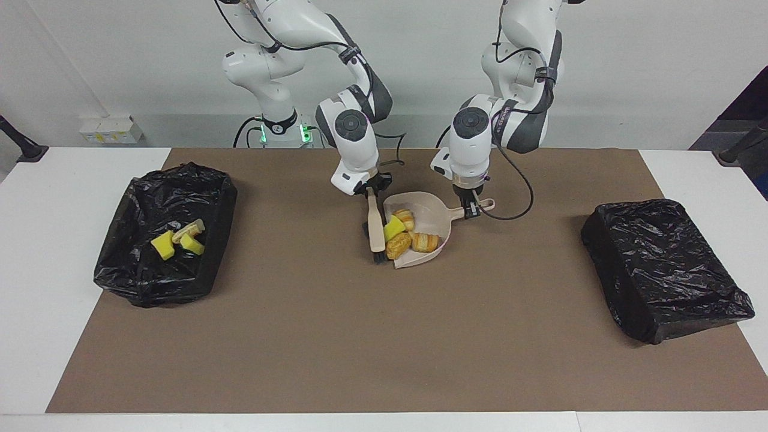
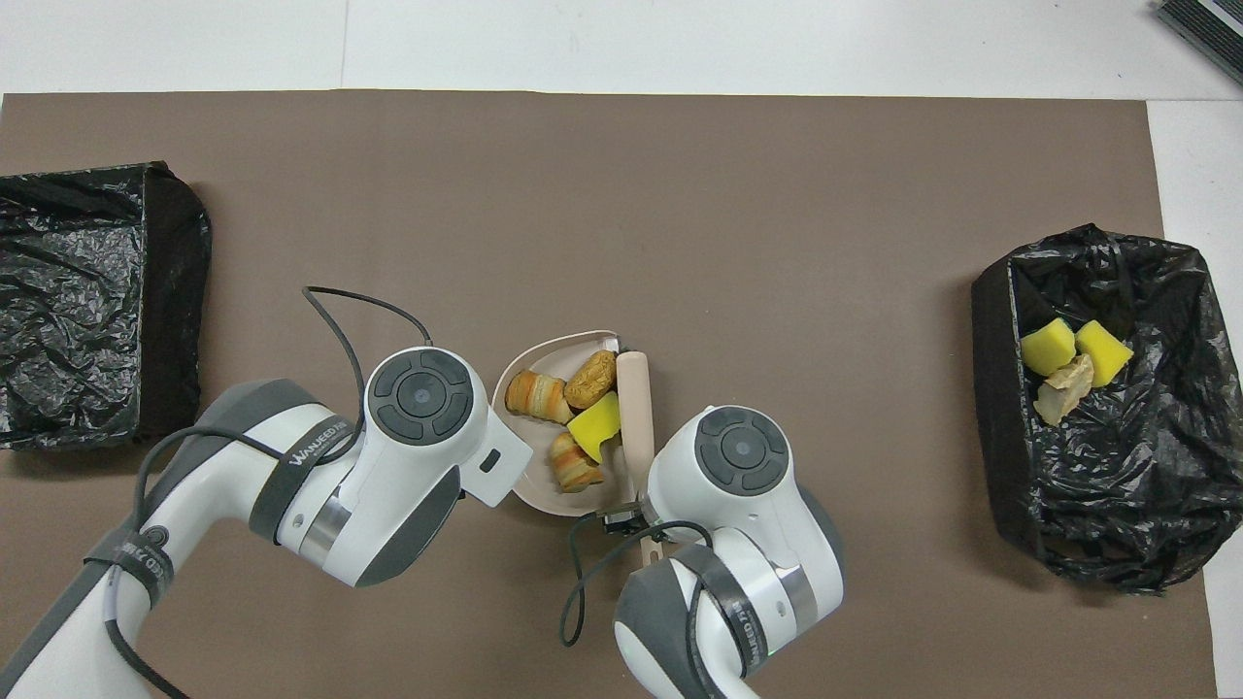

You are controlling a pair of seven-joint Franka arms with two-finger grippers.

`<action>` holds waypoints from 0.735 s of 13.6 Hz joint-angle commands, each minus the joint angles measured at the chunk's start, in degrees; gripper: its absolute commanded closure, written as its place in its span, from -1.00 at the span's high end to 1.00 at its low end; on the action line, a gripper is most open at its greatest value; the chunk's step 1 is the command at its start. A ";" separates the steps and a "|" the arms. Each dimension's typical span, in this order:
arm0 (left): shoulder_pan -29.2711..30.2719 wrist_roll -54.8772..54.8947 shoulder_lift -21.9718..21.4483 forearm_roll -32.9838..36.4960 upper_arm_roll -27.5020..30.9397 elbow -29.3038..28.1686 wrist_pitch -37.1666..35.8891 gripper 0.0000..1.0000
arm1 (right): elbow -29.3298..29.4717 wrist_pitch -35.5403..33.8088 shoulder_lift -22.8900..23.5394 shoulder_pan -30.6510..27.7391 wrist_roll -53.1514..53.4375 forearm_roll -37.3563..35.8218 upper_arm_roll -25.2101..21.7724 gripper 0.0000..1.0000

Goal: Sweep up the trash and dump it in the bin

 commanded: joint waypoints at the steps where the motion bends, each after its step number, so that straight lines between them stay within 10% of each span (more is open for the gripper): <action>1: 0.69 0.92 -1.29 -0.17 0.27 -2.52 1.33 -1.00 | 0.89 -1.05 -1.55 0.76 0.96 1.69 -0.08 -1.00; 10: 3.50 6.01 -1.03 -1.04 0.18 -2.52 2.13 -1.00 | 5.28 -29.51 -13.86 -4.69 1.05 -10.94 -0.70 -1.00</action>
